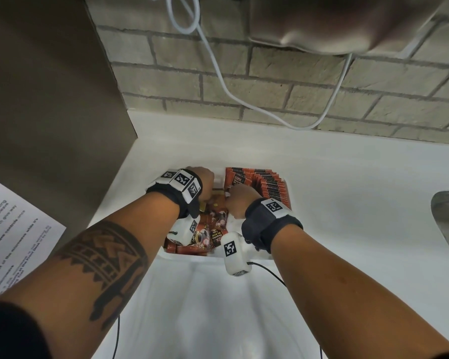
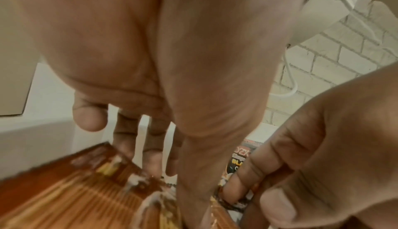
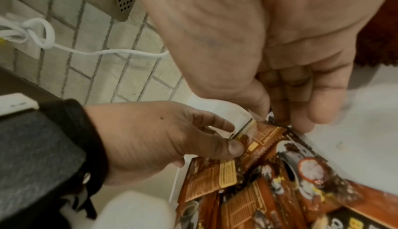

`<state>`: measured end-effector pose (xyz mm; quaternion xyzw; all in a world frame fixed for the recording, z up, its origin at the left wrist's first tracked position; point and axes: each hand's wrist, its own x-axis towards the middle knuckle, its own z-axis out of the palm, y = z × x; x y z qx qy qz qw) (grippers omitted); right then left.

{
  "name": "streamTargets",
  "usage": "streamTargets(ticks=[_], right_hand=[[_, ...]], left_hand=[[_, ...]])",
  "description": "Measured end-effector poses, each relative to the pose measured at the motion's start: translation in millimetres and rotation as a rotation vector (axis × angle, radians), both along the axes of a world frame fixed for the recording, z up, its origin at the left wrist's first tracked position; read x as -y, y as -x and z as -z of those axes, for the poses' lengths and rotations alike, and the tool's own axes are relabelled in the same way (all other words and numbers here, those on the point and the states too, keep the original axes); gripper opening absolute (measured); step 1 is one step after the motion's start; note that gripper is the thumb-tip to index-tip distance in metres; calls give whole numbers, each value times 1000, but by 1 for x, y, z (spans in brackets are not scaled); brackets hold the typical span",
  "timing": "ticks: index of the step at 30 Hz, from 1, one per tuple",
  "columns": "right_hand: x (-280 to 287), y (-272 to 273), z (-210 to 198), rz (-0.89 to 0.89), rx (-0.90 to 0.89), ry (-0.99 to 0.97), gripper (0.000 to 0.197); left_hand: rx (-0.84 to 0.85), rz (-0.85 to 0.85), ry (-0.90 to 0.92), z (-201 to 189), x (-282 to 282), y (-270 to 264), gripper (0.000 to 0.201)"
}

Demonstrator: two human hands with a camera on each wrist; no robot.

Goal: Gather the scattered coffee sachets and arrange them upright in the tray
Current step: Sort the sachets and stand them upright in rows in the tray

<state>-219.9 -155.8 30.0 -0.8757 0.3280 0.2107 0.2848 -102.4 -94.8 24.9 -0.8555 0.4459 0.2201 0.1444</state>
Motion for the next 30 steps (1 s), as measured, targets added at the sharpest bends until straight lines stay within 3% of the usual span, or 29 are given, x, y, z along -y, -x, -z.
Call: streamTargets(ticks=[2, 10, 16, 20, 26, 30], right_hand=[[3, -1, 3, 36, 28, 2, 38], [11, -2, 16, -359, -74, 258, 31], [11, 0, 13, -104, 28, 59, 30], [15, -1, 22, -110, 68, 80, 28], [15, -4, 28, -113, 89, 68, 31], [17, -4, 29, -119, 103, 64, 30]], left_hand=[[18, 12, -1, 1, -2, 2, 48], [-12, 31, 53, 3, 0, 10, 54], [-66, 40, 15, 8, 2, 11, 50], [-85, 42, 51, 1, -2, 13, 42], [-191, 16, 75, 3, -8, 14, 66], [-213, 18, 95, 4, -10, 16, 67]])
